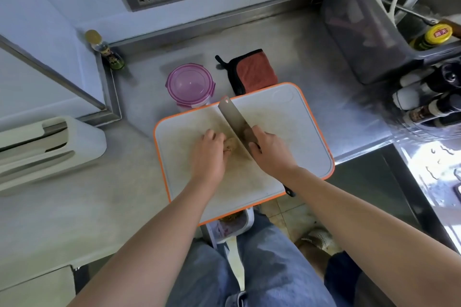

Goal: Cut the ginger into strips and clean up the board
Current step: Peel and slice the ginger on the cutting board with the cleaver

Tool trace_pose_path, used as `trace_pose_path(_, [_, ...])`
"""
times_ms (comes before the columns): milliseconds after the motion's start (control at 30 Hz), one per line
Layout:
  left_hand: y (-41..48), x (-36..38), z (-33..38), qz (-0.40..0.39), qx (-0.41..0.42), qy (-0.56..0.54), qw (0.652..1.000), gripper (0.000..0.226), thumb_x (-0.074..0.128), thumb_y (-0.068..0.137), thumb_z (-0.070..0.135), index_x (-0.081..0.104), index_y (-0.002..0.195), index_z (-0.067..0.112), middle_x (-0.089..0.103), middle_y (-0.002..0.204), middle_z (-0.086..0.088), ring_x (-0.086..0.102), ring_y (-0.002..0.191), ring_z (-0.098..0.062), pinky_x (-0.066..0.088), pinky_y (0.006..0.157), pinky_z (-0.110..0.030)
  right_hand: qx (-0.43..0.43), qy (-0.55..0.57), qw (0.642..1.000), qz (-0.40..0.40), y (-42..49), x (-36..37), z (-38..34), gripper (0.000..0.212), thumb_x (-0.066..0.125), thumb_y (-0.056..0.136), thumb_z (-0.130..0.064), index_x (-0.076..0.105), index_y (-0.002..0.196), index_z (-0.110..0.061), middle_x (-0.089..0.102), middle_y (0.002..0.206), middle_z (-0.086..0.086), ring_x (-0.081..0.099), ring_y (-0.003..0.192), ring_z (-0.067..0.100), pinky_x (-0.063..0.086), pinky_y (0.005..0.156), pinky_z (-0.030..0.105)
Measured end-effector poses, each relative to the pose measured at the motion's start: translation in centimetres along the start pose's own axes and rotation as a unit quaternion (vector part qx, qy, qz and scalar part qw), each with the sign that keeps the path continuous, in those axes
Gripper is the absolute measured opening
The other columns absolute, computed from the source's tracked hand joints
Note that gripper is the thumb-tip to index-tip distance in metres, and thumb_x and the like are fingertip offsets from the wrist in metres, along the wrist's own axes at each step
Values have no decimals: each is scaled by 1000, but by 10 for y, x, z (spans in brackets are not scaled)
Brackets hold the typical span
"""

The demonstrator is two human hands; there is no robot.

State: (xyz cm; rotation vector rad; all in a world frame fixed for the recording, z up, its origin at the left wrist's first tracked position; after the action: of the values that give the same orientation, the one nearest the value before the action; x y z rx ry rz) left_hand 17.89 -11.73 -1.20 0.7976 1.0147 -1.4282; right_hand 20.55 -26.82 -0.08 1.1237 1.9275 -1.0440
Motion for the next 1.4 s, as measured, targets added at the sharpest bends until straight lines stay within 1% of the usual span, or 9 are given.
trace_pose_path(100, [-2,1,5,12,-16,-28,999,26,69,85,28,63,105,13,60,102,-7,58,95,-29,46,79,-40,4,-9,1000,-20,0,3,1,16,43,97,-20,42,110,-10,60,86,11,56,74,34,48,61,41])
trace_pose_path(200, [-6,1,5,30,-28,-87,995,20,73,81,23,67,98,13,65,92,-6,62,86,-29,49,76,-41,9,16,999,-35,4,-3,-1,16,43,96,-20,43,108,-10,61,88,13,58,78,35,51,65,45])
trace_pose_path(300, [-8,2,2,35,-45,-140,989,18,75,80,19,72,97,13,68,91,-5,65,83,-26,51,77,-40,-23,3,1000,-18,4,-15,-4,9,45,95,-18,37,94,-13,50,68,5,51,65,32,44,54,39])
trace_pose_path(367, [-10,0,2,38,-50,-155,986,20,76,80,18,73,98,13,71,93,-4,66,84,-24,52,78,-37,-44,-14,999,-15,0,-18,-5,9,44,94,-18,36,94,-15,46,64,3,47,60,30,39,51,36])
trace_pose_path(467, [-10,-1,3,39,-52,-159,985,20,74,82,21,74,101,14,73,95,-4,67,86,-23,52,78,-34,-65,-41,997,-24,-4,-18,-7,9,42,94,-18,34,93,-19,51,67,6,47,59,29,39,50,35])
trace_pose_path(667, [-6,-5,7,26,-63,-165,984,16,72,85,24,77,97,15,75,94,-6,69,88,-24,53,74,-32,-69,-48,996,-24,-6,-21,-10,13,41,93,-18,29,89,-22,47,65,2,45,58,27,36,50,34])
trace_pose_path(1033, [0,-1,7,8,-69,-135,988,9,72,84,26,79,87,21,73,79,-4,68,74,-24,46,61,-27,-53,-109,988,-99,-14,-32,-16,6,38,94,-15,32,96,-17,37,66,-2,43,63,22,31,55,30])
trace_pose_path(1167, [1,3,8,6,-58,-102,993,10,71,81,20,77,74,22,66,70,-2,63,68,-25,51,65,-35,-53,-123,985,-109,-10,-29,-18,6,38,94,-15,38,100,-15,35,67,-3,44,65,22,32,56,30])
trace_pose_path(1400, [-1,12,5,15,-58,-137,989,9,74,75,15,77,80,23,66,78,3,63,74,-24,51,72,-44,-41,-92,991,-92,-6,-4,-10,11,40,94,-13,39,104,-12,42,66,1,46,64,28,35,56,32])
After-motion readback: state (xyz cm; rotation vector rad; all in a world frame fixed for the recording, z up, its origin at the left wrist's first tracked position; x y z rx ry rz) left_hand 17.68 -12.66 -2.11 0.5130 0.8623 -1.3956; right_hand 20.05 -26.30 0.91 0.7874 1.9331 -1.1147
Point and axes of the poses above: each hand's wrist, its own y-axis towards the middle knuckle, its own x-axis out of the palm, z = x × y, the point moved 4 cm from there along y, towards the middle knuckle
